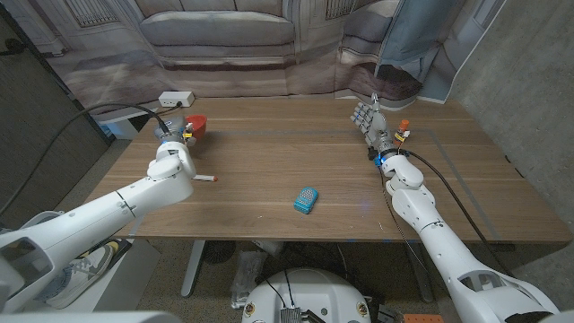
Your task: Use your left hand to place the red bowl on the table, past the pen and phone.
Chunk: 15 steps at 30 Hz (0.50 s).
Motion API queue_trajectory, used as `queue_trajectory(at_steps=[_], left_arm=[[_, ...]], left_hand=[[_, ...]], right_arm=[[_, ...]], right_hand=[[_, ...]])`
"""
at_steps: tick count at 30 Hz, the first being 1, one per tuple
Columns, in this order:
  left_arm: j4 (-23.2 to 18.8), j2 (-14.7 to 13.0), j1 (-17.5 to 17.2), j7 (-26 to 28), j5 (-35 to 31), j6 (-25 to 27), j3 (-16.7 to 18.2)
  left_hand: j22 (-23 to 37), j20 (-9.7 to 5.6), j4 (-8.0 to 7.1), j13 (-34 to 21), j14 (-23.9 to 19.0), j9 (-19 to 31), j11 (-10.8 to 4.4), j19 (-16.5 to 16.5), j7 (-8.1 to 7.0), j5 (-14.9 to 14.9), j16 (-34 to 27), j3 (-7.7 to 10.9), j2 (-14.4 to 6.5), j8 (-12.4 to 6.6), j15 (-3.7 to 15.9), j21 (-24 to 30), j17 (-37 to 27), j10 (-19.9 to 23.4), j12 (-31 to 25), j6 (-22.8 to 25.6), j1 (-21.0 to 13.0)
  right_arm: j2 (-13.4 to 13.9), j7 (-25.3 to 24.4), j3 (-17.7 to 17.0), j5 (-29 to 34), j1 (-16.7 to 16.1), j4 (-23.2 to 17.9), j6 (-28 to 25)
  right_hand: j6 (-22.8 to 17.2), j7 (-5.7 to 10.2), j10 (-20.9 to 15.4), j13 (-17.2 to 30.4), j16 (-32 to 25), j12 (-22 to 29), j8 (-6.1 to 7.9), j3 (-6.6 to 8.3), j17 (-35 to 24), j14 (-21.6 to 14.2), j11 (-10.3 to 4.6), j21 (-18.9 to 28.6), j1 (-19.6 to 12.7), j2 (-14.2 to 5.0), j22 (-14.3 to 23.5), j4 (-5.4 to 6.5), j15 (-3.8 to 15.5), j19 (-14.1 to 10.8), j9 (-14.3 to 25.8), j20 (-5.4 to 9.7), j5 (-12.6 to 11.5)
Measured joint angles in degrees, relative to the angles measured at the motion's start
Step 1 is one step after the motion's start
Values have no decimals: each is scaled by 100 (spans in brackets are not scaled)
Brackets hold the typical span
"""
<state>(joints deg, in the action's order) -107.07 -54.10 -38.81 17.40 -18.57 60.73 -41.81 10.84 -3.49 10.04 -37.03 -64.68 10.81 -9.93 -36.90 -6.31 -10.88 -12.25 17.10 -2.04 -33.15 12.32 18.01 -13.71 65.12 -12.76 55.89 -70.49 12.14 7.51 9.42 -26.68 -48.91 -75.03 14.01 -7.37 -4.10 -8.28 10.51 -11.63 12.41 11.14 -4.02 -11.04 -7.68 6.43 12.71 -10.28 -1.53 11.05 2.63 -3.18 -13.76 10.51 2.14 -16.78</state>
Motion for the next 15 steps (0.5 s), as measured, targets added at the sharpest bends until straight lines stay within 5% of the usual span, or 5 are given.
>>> queue_trajectory(at_steps=[15], left_arm=[[542, 251, 223, 10, 17, -178, -200]], left_hand=[[23, 0, 0, -10, 13, -4, 9, 0, 40, 8, 1, 78, 7, 4, -7, 0, -30, -10, 1, 40, 26]], right_arm=[[-8, -39, 4, 1, -1, 24, 7]], right_hand=[[-31, -31, -32, 0, 0, 0, 0, -19, 0, 0, -31, 1, 0, 0, 0, 16, 0, -54, 0, 13, 0]])
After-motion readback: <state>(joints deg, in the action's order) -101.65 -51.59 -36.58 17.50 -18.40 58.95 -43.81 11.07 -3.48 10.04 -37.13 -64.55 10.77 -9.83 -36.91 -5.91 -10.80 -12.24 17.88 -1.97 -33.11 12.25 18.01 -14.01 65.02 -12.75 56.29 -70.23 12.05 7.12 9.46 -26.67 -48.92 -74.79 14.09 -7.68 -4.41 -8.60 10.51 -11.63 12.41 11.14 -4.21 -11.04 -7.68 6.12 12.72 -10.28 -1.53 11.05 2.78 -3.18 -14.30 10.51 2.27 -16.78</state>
